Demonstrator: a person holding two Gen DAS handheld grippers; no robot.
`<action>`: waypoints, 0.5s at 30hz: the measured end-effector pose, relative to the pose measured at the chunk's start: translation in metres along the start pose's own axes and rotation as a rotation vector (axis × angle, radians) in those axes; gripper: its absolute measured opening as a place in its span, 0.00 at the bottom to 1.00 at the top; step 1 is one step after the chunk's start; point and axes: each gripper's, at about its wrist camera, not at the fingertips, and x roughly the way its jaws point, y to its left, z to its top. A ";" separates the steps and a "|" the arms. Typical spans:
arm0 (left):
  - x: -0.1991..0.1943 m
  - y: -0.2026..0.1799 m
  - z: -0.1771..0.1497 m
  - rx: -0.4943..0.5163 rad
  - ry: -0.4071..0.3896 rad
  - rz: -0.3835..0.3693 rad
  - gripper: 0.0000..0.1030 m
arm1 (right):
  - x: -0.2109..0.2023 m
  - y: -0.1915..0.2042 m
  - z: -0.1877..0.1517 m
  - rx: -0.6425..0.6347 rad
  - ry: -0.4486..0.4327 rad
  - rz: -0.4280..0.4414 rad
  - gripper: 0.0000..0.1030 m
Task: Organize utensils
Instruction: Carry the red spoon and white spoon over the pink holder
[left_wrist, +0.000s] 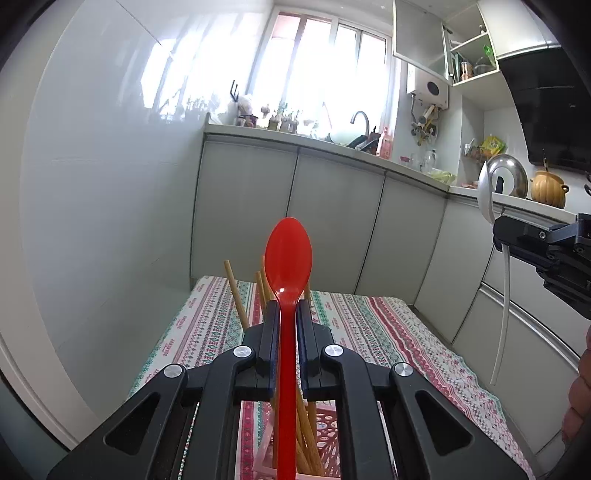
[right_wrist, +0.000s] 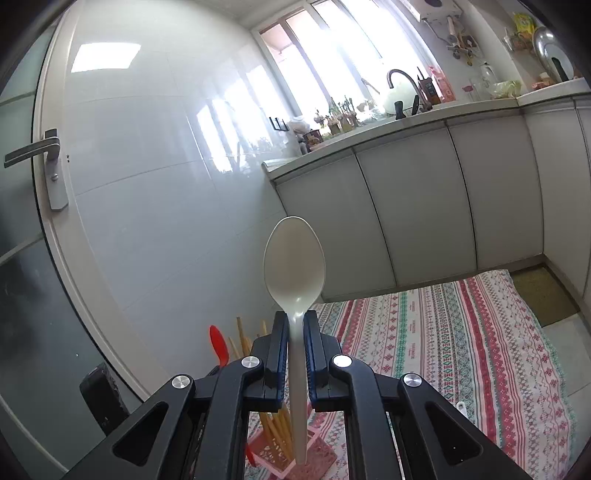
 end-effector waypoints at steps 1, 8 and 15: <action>0.001 0.002 -0.001 0.000 -0.001 0.001 0.09 | 0.001 0.000 -0.001 0.002 0.000 0.002 0.09; 0.000 0.011 0.000 -0.070 -0.039 -0.011 0.09 | 0.008 -0.002 -0.005 0.017 -0.004 0.015 0.09; 0.006 0.019 0.004 -0.169 -0.117 -0.005 0.09 | 0.015 -0.008 -0.013 0.019 0.010 0.010 0.09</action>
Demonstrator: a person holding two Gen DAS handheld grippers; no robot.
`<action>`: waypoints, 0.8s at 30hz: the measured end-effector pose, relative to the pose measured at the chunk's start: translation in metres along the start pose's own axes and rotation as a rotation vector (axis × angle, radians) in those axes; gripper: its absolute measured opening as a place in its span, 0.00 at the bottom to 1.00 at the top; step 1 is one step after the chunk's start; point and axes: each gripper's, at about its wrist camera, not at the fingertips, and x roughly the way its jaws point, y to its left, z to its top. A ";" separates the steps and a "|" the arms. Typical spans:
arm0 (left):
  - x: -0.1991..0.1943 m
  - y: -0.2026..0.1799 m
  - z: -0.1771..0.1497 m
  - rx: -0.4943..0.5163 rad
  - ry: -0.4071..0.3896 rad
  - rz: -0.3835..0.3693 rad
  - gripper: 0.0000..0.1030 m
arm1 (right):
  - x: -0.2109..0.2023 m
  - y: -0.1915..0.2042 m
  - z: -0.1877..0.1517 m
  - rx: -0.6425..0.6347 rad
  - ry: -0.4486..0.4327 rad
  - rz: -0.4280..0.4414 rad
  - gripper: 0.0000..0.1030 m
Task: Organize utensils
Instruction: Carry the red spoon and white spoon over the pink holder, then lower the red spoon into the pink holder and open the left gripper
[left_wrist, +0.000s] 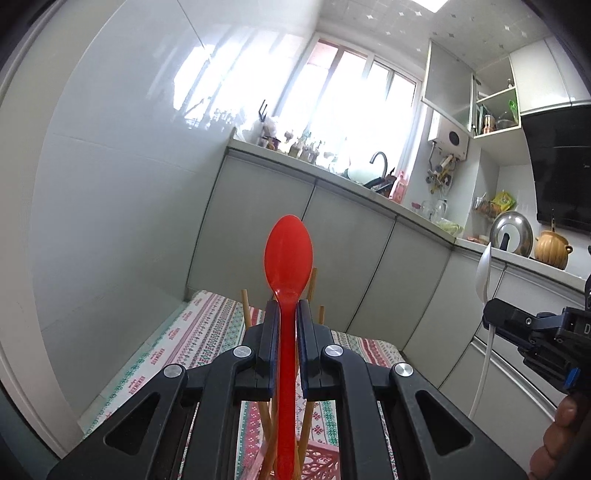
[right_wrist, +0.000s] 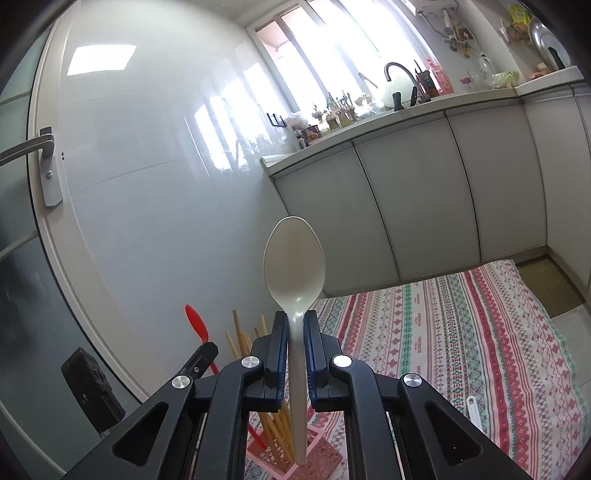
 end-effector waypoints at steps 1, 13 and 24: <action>0.004 0.000 -0.004 0.004 0.004 0.004 0.09 | 0.000 -0.001 -0.001 0.000 0.002 -0.001 0.09; -0.003 -0.011 -0.028 0.126 0.054 0.022 0.17 | 0.014 -0.007 -0.014 0.006 0.024 0.013 0.09; -0.038 -0.003 0.008 0.012 0.136 0.078 0.58 | 0.050 0.001 -0.044 0.001 0.058 0.035 0.09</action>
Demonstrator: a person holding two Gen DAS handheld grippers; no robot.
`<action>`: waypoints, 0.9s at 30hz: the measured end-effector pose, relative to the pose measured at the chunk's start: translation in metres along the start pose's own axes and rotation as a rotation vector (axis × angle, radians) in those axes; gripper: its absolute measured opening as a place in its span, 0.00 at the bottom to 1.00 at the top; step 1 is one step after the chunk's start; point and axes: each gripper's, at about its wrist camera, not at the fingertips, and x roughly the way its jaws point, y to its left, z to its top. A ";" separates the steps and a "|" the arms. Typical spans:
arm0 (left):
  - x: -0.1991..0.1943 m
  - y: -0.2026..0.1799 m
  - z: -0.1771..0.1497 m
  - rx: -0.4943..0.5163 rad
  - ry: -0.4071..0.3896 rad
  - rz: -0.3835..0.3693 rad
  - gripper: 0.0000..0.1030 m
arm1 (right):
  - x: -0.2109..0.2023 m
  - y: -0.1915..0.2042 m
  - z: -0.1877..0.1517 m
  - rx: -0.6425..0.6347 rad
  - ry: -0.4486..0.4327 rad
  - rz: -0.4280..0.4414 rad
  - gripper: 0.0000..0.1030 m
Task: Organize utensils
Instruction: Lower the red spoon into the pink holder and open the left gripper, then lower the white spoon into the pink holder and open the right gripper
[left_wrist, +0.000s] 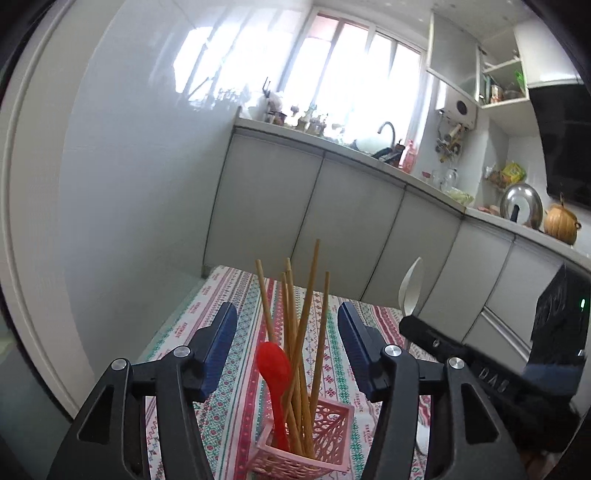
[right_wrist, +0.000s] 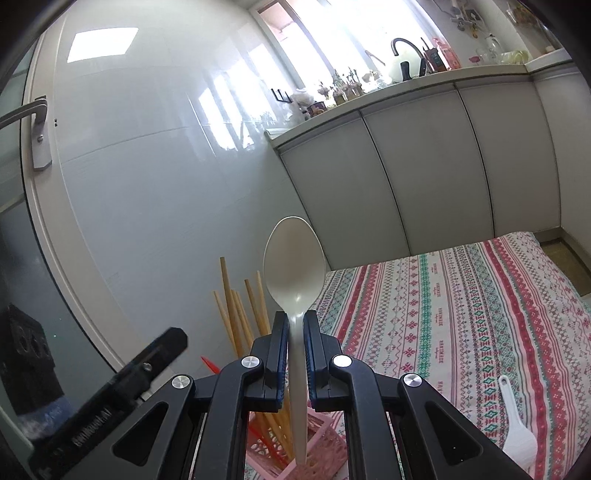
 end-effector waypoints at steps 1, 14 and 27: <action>-0.004 0.002 0.005 -0.027 0.016 0.005 0.58 | 0.002 0.001 -0.001 -0.002 -0.008 -0.001 0.09; 0.005 0.041 -0.005 -0.246 0.334 0.168 0.65 | 0.041 0.027 -0.032 -0.146 -0.037 -0.068 0.09; 0.008 0.048 -0.003 -0.306 0.363 0.155 0.65 | 0.037 0.022 -0.051 -0.217 -0.010 -0.077 0.09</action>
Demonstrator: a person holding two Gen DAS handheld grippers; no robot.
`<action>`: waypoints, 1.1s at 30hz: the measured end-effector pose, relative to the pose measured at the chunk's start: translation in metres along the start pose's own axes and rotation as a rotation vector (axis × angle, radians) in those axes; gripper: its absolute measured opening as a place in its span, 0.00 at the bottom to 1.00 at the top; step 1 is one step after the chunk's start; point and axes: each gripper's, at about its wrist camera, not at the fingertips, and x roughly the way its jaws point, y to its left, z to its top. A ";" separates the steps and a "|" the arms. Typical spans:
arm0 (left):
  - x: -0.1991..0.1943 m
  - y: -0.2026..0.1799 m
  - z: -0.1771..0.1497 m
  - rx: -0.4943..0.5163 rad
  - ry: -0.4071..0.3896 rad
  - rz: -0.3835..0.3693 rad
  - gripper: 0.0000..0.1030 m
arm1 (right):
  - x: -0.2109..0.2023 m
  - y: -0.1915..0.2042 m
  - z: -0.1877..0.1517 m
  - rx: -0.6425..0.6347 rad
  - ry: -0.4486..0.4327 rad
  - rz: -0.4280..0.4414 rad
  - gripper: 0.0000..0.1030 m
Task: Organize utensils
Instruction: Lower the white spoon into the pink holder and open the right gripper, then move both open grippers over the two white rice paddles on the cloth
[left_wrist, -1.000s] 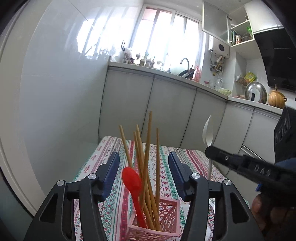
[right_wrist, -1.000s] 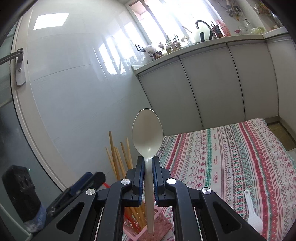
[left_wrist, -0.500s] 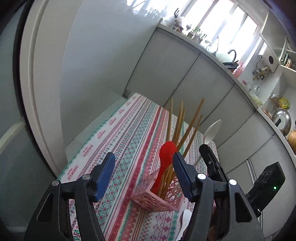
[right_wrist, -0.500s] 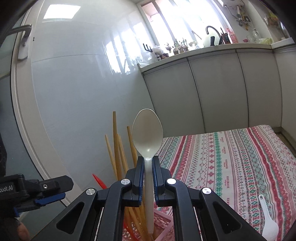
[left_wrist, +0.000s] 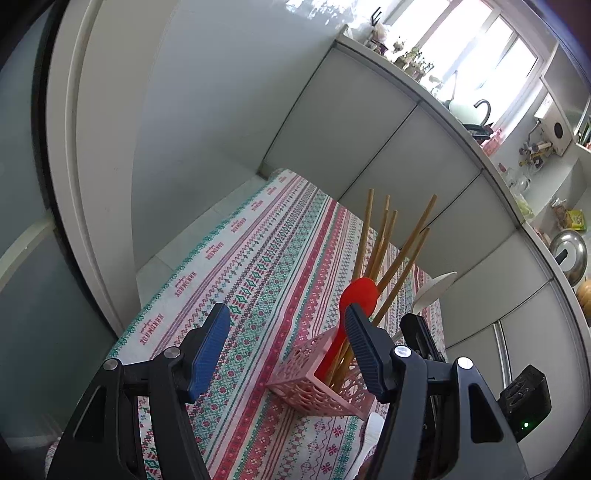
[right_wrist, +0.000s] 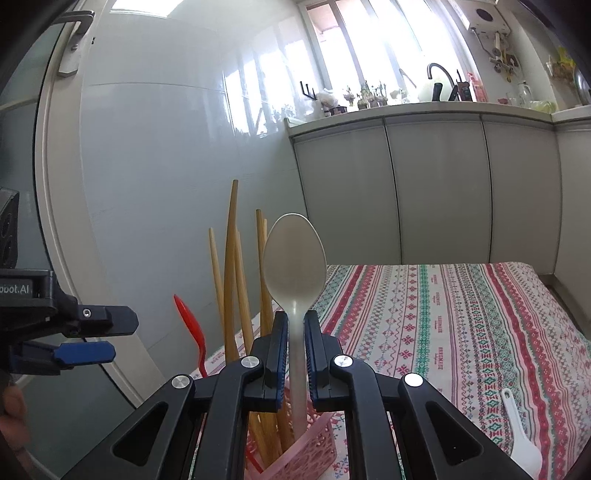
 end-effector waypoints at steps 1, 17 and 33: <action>0.000 0.000 0.000 0.001 0.000 -0.001 0.65 | -0.001 -0.001 0.000 0.000 0.009 0.004 0.09; -0.002 -0.007 -0.003 0.017 0.028 -0.027 0.65 | -0.040 -0.036 0.021 0.063 0.071 -0.009 0.21; -0.014 -0.080 -0.052 0.315 0.111 -0.034 0.65 | -0.076 -0.138 0.028 0.198 0.301 -0.300 0.64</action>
